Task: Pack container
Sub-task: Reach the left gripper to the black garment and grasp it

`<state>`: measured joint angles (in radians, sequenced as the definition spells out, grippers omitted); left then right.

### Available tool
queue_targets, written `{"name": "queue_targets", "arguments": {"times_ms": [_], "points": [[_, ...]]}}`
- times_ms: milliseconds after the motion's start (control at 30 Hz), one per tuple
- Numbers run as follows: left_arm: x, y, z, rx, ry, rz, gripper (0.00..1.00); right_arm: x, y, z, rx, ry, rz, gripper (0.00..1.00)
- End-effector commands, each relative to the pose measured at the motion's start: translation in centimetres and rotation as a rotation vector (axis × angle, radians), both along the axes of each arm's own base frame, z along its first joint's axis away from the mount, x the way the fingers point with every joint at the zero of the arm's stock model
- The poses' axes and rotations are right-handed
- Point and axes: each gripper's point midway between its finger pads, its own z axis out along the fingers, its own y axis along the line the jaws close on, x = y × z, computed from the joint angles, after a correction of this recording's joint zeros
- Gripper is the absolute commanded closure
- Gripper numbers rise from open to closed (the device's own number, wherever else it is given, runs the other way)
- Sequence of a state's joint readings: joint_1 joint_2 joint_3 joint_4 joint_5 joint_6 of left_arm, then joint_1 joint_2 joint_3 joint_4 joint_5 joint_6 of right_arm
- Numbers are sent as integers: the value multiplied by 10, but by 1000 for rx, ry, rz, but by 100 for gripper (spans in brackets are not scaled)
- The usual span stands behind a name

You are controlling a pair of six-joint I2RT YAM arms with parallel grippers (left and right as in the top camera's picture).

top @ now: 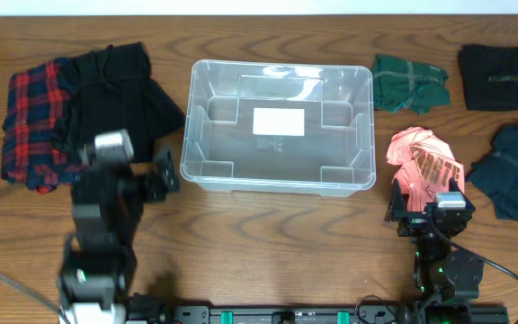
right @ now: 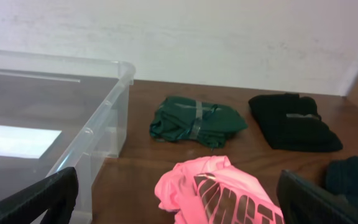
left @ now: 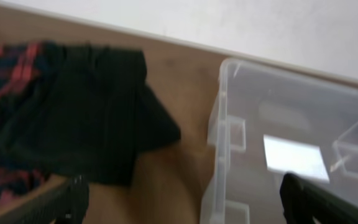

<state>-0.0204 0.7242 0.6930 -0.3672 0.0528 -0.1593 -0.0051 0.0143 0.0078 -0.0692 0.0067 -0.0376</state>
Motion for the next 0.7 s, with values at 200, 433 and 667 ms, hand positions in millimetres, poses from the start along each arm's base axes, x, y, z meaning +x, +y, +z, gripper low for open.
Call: {"name": "queue_targets", "arguments": {"times_ms": [200,433,667], "points": [[57,-9,78,31,226,-112,2,0,0,0,-12,-2,2,1],[72,-1,95,34,207,-82,2,0,0,0,-12,-2,2,1],[80,37,71,-95,283,97,2,0,0,0,-12,-2,2,1]]}}
